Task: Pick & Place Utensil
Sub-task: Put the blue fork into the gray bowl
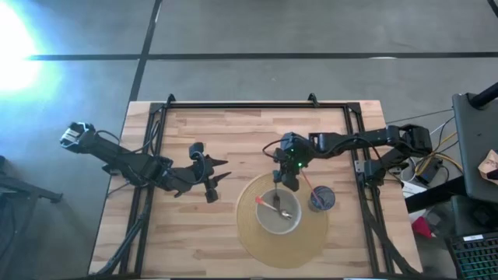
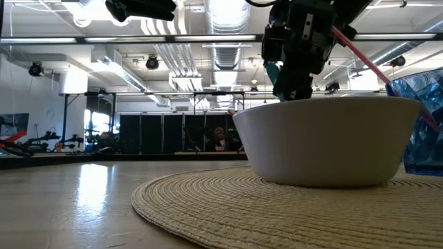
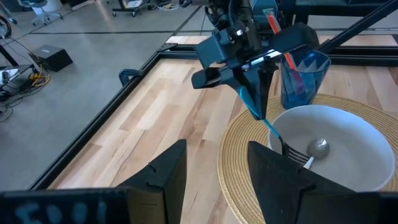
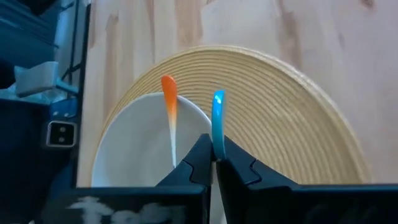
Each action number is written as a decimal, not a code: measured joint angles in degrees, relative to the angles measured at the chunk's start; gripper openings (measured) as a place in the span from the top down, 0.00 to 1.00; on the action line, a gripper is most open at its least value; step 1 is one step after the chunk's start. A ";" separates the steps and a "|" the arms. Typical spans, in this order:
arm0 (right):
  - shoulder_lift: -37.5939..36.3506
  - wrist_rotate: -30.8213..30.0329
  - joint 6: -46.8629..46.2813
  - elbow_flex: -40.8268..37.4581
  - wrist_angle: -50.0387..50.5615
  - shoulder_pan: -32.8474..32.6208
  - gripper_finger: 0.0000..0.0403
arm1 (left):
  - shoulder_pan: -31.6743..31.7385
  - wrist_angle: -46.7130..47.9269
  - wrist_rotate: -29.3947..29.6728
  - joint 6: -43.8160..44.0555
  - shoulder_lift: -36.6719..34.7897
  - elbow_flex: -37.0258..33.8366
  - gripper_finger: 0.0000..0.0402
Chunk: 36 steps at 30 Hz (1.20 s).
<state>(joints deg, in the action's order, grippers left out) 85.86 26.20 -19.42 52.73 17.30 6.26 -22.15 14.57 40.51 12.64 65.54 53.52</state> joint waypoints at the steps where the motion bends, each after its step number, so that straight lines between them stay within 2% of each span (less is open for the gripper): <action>1: 0.00 0.42 -0.11 0.00 0.04 0.00 0.98 | 0.02 0.00 0.02 0.01 0.00 0.00 0.59; 8: -0.04 3.72 -1.42 -0.02 0.67 0.00 0.98 | 0.02 0.00 0.00 0.01 0.00 0.00 0.59; 23: -0.13 3.81 -0.11 -0.04 3.74 0.00 0.96 | 0.00 0.00 0.00 0.01 0.02 0.00 0.59; 32: -0.17 1.73 0.09 -0.04 4.90 0.00 0.96 | -0.03 0.00 0.00 -0.01 0.02 0.00 0.59; 36: -0.23 -1.70 -0.17 -0.04 6.44 0.00 0.95 | -0.02 0.00 0.00 0.01 0.02 0.00 0.59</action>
<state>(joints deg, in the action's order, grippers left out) 85.63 24.49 -19.59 52.69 23.74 6.26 -22.18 14.57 40.51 12.64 65.56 53.52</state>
